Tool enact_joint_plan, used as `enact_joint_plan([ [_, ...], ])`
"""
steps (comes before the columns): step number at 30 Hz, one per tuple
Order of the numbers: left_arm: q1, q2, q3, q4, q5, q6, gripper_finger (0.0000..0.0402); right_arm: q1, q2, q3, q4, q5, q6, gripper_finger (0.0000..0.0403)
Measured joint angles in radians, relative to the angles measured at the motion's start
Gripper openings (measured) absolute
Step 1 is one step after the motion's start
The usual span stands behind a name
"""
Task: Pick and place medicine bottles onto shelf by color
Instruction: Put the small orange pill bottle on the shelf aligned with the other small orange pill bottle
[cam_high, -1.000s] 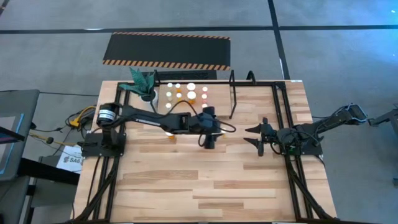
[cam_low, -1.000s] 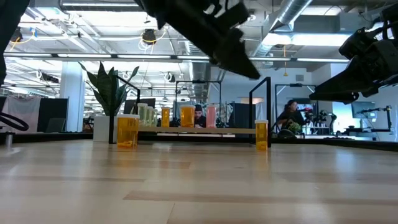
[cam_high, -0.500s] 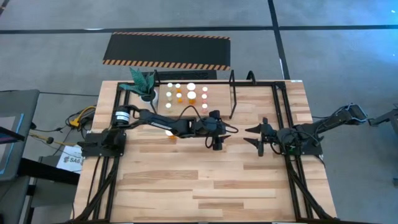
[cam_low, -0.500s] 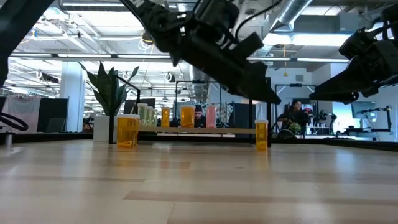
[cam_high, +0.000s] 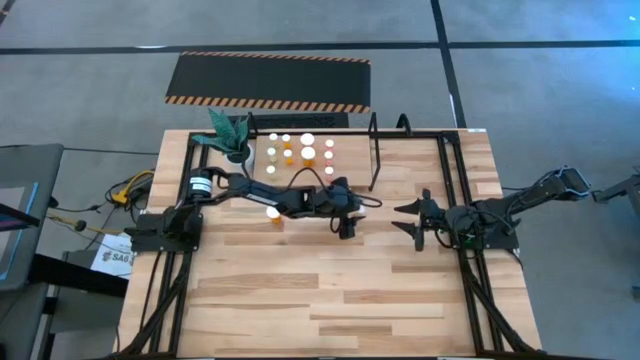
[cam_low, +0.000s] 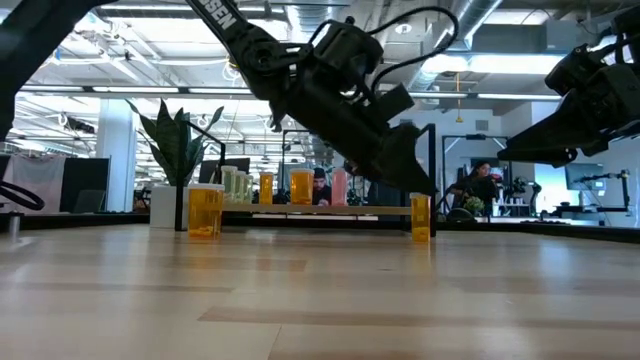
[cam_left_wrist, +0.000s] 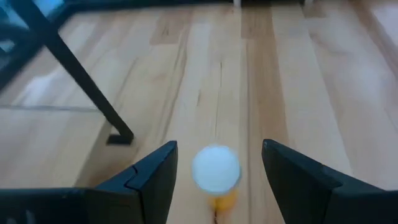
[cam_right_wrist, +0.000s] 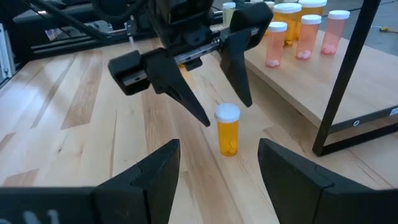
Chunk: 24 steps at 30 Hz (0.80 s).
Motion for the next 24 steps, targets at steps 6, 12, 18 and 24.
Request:
enact_joint_plan([
  [6, 0.002, 0.000, 0.000, -0.016, 0.002, 0.012, 0.0223, 0.000, 0.000, 0.000, 0.000, 0.000, 0.000, 0.0240],
  [12, 0.004, 0.000, 0.000, -0.036, 0.009, 0.006, 0.0223, 0.000, 0.000, 0.000, 0.000, 0.000, 0.000, 0.0240],
  [18, 0.002, 0.024, 0.003, -0.006, 0.009, -0.002, 0.0222, 0.000, 0.000, 0.000, 0.000, 0.000, 0.000, 0.0240],
  [24, 0.001, 0.086, 0.001, 0.068, 0.053, -0.038, 0.0222, 0.000, 0.000, 0.000, 0.001, 0.000, 0.000, 0.0240],
])
